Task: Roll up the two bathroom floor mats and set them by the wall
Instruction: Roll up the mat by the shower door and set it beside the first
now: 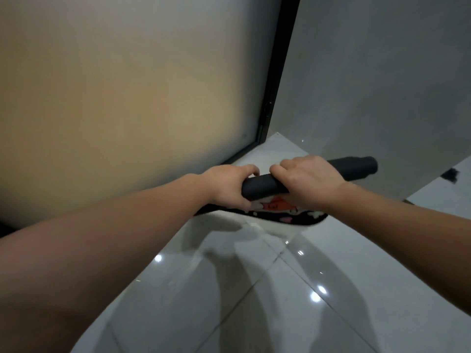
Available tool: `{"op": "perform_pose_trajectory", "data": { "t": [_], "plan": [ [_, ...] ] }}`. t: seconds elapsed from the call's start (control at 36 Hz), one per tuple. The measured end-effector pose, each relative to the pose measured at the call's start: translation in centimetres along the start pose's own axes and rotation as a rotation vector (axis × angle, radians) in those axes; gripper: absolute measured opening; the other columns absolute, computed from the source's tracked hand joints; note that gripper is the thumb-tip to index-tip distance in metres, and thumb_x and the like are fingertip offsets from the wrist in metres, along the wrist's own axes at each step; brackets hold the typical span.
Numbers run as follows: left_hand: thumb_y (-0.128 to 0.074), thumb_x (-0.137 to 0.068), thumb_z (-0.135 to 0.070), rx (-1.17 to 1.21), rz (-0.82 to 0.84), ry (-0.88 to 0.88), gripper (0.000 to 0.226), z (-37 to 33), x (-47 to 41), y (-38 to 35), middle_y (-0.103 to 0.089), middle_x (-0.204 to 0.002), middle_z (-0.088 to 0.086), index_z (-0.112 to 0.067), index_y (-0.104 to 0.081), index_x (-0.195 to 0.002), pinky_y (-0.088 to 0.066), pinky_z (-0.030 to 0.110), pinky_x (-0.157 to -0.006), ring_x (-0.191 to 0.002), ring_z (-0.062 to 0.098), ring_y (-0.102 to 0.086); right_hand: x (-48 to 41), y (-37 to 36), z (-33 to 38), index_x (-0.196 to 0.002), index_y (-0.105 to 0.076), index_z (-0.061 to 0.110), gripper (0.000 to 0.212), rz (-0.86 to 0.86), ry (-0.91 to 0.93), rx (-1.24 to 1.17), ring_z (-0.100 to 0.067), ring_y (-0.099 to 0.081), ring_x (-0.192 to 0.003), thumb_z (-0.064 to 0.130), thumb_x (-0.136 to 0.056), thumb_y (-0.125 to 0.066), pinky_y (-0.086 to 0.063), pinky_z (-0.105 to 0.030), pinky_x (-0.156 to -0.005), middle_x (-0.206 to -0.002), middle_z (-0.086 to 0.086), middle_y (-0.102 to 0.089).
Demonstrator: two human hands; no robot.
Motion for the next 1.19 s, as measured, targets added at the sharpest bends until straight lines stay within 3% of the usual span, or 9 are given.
{"op": "perform_pose_trajectory", "data": {
  "t": [0.11, 0.31, 0.47, 0.56, 0.69, 0.81, 0.89, 1.06, 1.19],
  "plan": [
    [-0.068, -0.074, -0.033, 0.02, -0.044, -0.008, 0.028, -0.2, 0.2, -0.1, -0.061, -0.085, -0.005, -0.029, -0.05, -0.095, -0.044, 0.031, -0.065, -0.083, 0.023, -0.062, 0.0, -0.4, 0.4, -0.093, -0.054, 0.016, 0.035, -0.029, 0.013, -0.06, -0.027, -0.053, -0.059, 0.047, -0.079, -0.064, -0.038, -0.034, -0.052, -0.075, -0.005, -0.056],
    [-0.063, -0.075, -0.031, -0.384, -0.372, -0.124, 0.032, -1.9, 0.9, 1.9, -0.062, -0.099, -0.003, -0.024, -0.046, -0.101, -0.033, 0.033, -0.059, -0.089, 0.024, -0.062, 0.0, -3.4, -1.0, -0.106, -0.054, 0.027, 0.039, 0.434, -0.275, -0.517, -0.02, -0.056, -0.078, 0.046, -0.074, -0.063, -0.041, -0.031, -0.064, -0.086, 0.003, -0.06],
    [-0.07, -0.069, -0.048, -0.085, -0.158, 0.004, 0.058, -0.2, 0.2, 1.0, -0.065, -0.105, -0.006, -0.029, -0.044, -0.118, -0.048, 0.032, -0.073, -0.094, 0.021, -0.062, -0.3, -1.5, -0.6, -0.094, -0.053, 0.017, 0.035, 0.079, -0.082, -0.06, -0.028, -0.058, -0.068, 0.04, -0.072, -0.069, -0.035, -0.032, -0.054, -0.079, -0.002, -0.058],
    [-0.07, -0.071, -0.04, 0.045, -0.047, 0.041, 0.041, 0.0, 0.2, 0.0, -0.064, -0.092, -0.006, -0.029, -0.051, -0.106, -0.047, 0.031, -0.067, -0.086, 0.02, -0.062, 0.1, -0.1, 0.0, -0.085, -0.056, 0.013, 0.035, -0.13, -0.036, -0.015, -0.029, -0.053, -0.053, 0.032, -0.065, -0.078, -0.035, -0.032, -0.048, -0.067, -0.007, -0.056],
    [-0.066, -0.072, -0.038, -0.354, -0.265, -0.044, 0.037, -1.3, 0.6, 1.3, -0.062, -0.096, -0.003, -0.026, -0.047, -0.1, -0.039, 0.033, -0.062, -0.087, 0.024, -0.062, 0.0, -3.5, -0.8, -0.11, -0.051, 0.025, 0.049, 0.258, -0.169, -0.277, -0.025, -0.057, -0.084, 0.049, -0.069, -0.065, -0.041, -0.033, -0.066, -0.096, -0.002, -0.055],
    [-0.061, -0.079, -0.034, -0.485, -0.384, -0.144, 0.034, -2.7, 1.0, 1.9, -0.06, -0.106, -0.002, -0.023, -0.045, -0.106, -0.035, 0.034, -0.062, -0.092, 0.024, -0.06, 1.0, -5.4, -1.1, -0.1, -0.054, 0.029, 0.041, 0.484, -0.293, -0.58, -0.021, -0.059, -0.08, 0.047, -0.066, -0.07, -0.049, -0.034, -0.069, -0.088, 0.002, -0.062],
    [-0.063, -0.075, -0.036, -0.41, -0.332, -0.117, 0.04, -2.3, 0.4, 1.5, -0.06, -0.105, -0.004, -0.025, -0.045, -0.108, -0.039, 0.034, -0.063, -0.092, 0.023, -0.061, 1.0, -5.1, -1.5, -0.097, -0.053, 0.027, 0.033, 0.455, -0.274, -0.476, -0.021, -0.057, -0.075, 0.04, -0.071, -0.068, -0.046, -0.033, -0.064, -0.084, 0.002, -0.062],
    [-0.072, -0.069, -0.039, 0.06, 0.035, 0.022, 0.047, -0.4, -0.2, -1.6, -0.066, -0.095, -0.006, -0.031, -0.051, -0.11, -0.052, 0.034, -0.072, -0.084, 0.018, -0.063, 0.8, -2.4, -0.2, -0.098, -0.051, 0.016, 0.03, 0.078, -0.026, -0.087, -0.027, -0.057, -0.069, 0.038, -0.08, -0.06, -0.041, -0.035, -0.057, -0.084, -0.004, -0.059],
    [-0.063, -0.075, -0.034, -0.295, -0.226, -0.035, 0.039, -1.4, 0.6, 0.1, -0.064, -0.101, -0.001, -0.024, -0.048, -0.109, -0.043, 0.034, -0.063, -0.09, 0.026, -0.063, 0.9, -3.2, -0.4, -0.108, -0.051, 0.021, 0.041, 0.157, -0.085, -0.222, -0.027, -0.058, -0.074, 0.04, -0.074, -0.063, -0.044, -0.035, -0.06, -0.089, -0.003, -0.058]
  ]
}}
Point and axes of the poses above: each hand's wrist, its own x-axis away from the middle knuckle, its own y-axis out of the back of the hand, z = x × y, the point moved 10 cm from there along -x, towards the middle knuckle
